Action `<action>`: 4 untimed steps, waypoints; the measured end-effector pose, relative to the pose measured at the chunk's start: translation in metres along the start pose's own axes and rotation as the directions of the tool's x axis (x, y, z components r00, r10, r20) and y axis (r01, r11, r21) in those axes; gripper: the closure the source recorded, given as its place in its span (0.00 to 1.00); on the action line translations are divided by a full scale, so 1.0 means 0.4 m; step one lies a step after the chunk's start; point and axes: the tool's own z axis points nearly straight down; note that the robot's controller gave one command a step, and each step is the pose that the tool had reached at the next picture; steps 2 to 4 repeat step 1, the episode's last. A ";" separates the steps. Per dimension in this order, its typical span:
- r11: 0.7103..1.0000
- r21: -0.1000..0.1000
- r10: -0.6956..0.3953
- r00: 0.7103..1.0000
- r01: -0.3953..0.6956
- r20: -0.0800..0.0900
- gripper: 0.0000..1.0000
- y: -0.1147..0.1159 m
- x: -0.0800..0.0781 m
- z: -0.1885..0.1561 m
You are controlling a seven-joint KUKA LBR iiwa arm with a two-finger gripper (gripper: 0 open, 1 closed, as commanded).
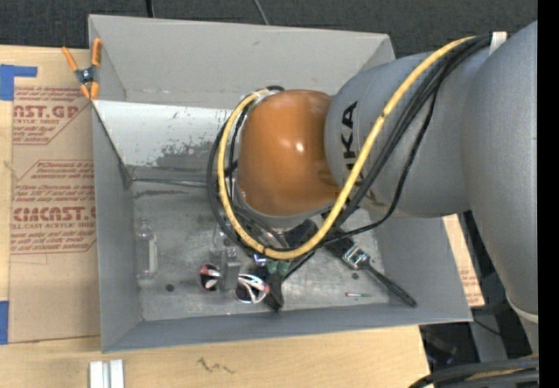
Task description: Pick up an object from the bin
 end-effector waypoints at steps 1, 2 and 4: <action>1.000 -0.001 0.000 1.000 0.000 0.005 1.00 0.000 -0.001 0.016; 1.000 -0.001 0.000 1.000 0.000 0.005 1.00 0.000 -0.001 0.016; 1.000 -0.001 0.000 1.000 0.000 0.005 1.00 0.000 -0.001 0.016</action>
Offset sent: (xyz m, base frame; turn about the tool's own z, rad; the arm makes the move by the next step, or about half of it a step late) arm 0.0003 0.0000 0.0130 0.0000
